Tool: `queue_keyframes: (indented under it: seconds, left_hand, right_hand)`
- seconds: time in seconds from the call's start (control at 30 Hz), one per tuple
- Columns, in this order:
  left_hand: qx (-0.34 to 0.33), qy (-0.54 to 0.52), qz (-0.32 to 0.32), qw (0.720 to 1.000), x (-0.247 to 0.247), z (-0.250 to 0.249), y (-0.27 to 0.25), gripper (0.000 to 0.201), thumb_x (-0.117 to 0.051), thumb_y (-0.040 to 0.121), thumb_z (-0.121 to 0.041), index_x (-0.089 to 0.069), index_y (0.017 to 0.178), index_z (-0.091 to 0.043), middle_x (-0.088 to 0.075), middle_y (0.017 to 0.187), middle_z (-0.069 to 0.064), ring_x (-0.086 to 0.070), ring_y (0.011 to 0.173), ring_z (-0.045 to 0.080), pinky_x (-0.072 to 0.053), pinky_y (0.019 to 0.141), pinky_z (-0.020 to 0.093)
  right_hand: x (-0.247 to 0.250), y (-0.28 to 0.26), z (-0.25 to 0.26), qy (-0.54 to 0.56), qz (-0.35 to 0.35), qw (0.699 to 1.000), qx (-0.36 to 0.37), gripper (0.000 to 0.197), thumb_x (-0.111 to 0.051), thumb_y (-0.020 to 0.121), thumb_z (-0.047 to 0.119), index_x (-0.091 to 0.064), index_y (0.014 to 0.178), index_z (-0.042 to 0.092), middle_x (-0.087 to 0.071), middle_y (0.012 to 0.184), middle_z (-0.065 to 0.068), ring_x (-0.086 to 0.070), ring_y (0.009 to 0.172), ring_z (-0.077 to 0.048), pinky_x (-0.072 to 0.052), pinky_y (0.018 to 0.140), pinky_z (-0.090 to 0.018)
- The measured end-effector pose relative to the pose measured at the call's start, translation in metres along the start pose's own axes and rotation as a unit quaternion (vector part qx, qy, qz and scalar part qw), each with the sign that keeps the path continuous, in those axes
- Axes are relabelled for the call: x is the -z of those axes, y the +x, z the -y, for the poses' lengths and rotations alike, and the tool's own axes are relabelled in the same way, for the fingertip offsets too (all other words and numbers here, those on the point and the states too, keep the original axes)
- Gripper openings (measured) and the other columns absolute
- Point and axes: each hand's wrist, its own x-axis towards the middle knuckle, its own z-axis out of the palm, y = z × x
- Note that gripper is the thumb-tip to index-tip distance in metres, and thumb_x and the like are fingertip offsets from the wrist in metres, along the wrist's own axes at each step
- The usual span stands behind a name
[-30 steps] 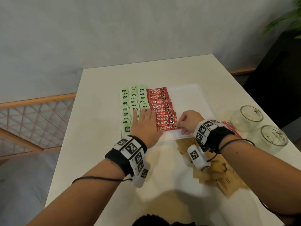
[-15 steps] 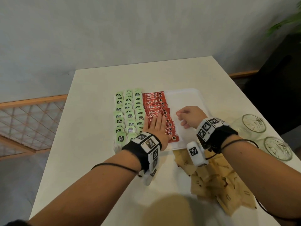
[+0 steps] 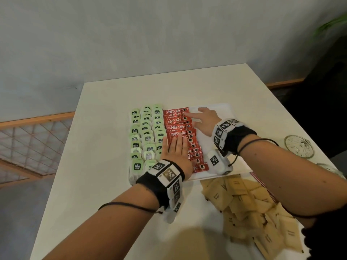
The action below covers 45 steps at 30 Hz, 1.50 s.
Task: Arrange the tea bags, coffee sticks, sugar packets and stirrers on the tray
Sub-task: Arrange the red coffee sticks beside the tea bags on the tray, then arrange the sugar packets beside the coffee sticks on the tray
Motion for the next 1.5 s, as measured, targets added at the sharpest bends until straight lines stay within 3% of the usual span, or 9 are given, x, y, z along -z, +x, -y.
queue_keyframes:
  seconds: [0.1, 0.33, 0.53, 0.67, 0.77, 0.9, 1.1, 1.37, 1.5]
  left_hand:
    - [0.0, 0.01, 0.011, 1.0, 0.001, 0.002, 0.0, 0.078, -0.011, 0.1, -0.058, 0.025, 0.15, -0.01, 0.032, 0.157, 0.007, 0.027, 0.146, 0.021, 0.027, 0.11, 0.054]
    - [0.001, 0.044, 0.012, 0.999, 0.004, 0.005, 0.001, 0.082, -0.008, 0.097, -0.064, 0.024, 0.15, -0.01, 0.03, 0.158, 0.008, 0.025, 0.146, 0.021, 0.03, 0.104, 0.057]
    - [-0.052, -0.012, -0.057, 0.997, 0.024, 0.005, -0.016, 0.081, -0.012, 0.097, -0.063, 0.005, 0.156, -0.01, 0.011, 0.163, 0.01, 0.013, 0.15, 0.024, 0.023, 0.111, 0.059]
    - [-0.149, -0.104, -0.178, 0.967, 0.032, -0.003, -0.044, 0.046, -0.042, 0.099, -0.044, -0.049, 0.138, -0.021, -0.054, 0.138, 0.0, -0.048, 0.129, 0.019, -0.016, 0.116, 0.048]
    - [-0.144, -0.161, -0.179, 0.96, 0.02, -0.015, -0.062, 0.029, -0.051, 0.095, -0.036, -0.063, 0.119, -0.025, -0.067, 0.115, -0.005, -0.061, 0.104, 0.017, -0.048, 0.088, 0.034]
    - [-0.176, -0.153, -0.124, 0.965, -0.002, -0.039, -0.075, 0.025, -0.053, 0.095, -0.03, -0.067, 0.114, -0.024, -0.065, 0.109, -0.003, -0.062, 0.101, 0.019, -0.052, 0.081, 0.035]
    - [-0.2, -0.144, -0.124, 0.961, -0.02, -0.058, -0.086, 0.026, -0.057, 0.092, -0.024, -0.068, 0.115, -0.025, -0.056, 0.11, 0.002, -0.055, 0.104, 0.023, -0.048, 0.083, 0.036]
    - [-0.121, -0.129, -0.107, 0.978, -0.026, -0.066, -0.092, 0.058, -0.067, 0.087, -0.041, -0.046, 0.133, -0.013, -0.049, 0.132, 0.009, -0.044, 0.122, 0.029, -0.046, 0.094, 0.04]
    - [-0.066, -0.114, -0.07, 0.989, -0.02, -0.072, -0.092, 0.074, -0.071, 0.084, -0.045, -0.04, 0.136, -0.001, -0.042, 0.138, 0.016, -0.042, 0.126, 0.032, -0.042, 0.1, 0.038]
  right_hand:
    - [-0.002, 0.006, 0.002, -0.056, 0.054, 0.997, -0.005, 0.044, -0.032, 0.106, 0.029, -0.031, 0.147, 0.044, -0.008, 0.163, -0.007, -0.005, 0.149, -0.028, -0.005, 0.117, -0.029]
    - [0.001, 0.002, 0.002, -0.021, 0.053, 0.998, -0.001, 0.046, -0.041, 0.103, 0.033, -0.031, 0.145, 0.047, -0.007, 0.162, -0.014, -0.008, 0.148, -0.035, -0.006, 0.119, -0.038]
    - [0.027, -0.044, -0.01, 0.097, -0.018, 0.995, 0.023, 0.048, -0.054, 0.096, 0.037, -0.042, 0.142, 0.04, -0.032, 0.156, -0.001, -0.025, 0.145, -0.018, -0.017, 0.117, -0.034]
    - [0.03, -0.102, -0.03, 0.183, -0.035, 0.982, 0.023, 0.033, -0.062, 0.091, 0.038, -0.061, 0.124, 0.041, -0.055, 0.135, 0.011, -0.047, 0.127, -0.01, -0.033, 0.108, -0.029]
    - [0.015, -0.145, -0.049, 0.219, -0.068, 0.972, -0.042, 0.018, -0.069, 0.085, 0.038, -0.071, 0.103, 0.038, -0.066, 0.107, 0.011, -0.061, 0.102, -0.009, -0.047, 0.093, -0.032]
    - [-0.013, -0.191, -0.06, 0.16, -0.045, 0.983, -0.074, 0.01, -0.076, 0.08, 0.031, -0.074, 0.086, 0.038, -0.069, 0.087, 0.015, -0.063, 0.087, -0.005, -0.049, 0.078, -0.024]
    - [-0.034, -0.225, -0.063, 0.095, -0.029, 0.994, -0.052, 0.024, -0.086, 0.069, 0.026, -0.076, 0.091, 0.033, -0.053, 0.083, 0.013, -0.053, 0.074, -0.006, -0.039, 0.064, -0.016]
    - [-0.043, -0.245, -0.068, 0.034, -0.02, 0.98, -0.193, 0.082, -0.084, 0.056, 0.059, -0.052, 0.121, 0.021, -0.047, 0.117, -0.001, -0.054, 0.099, -0.019, -0.048, 0.088, -0.036]
    - [-0.048, -0.243, -0.062, 0.06, -0.033, 0.975, -0.212, 0.079, -0.088, 0.056, 0.051, -0.048, 0.118, 0.019, -0.042, 0.117, -0.001, -0.055, 0.1, -0.021, -0.047, 0.084, -0.035]
